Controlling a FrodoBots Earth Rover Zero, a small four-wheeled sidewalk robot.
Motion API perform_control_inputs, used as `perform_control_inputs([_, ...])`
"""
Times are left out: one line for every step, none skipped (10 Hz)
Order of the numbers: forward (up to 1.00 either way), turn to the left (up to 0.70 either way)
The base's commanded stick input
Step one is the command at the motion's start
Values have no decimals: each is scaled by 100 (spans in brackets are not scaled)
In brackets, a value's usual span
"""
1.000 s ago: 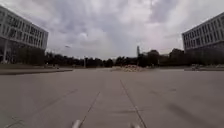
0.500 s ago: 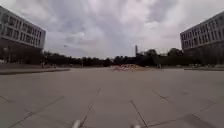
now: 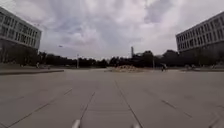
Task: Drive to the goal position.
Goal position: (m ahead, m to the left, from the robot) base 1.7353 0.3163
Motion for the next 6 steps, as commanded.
perform_control_inputs([85,0])
perform_control_inputs([85,0])
perform_control_inputs([85,0])
perform_control_inputs([85,0])
perform_control_inputs([85,0])
perform_control_inputs([85,0])
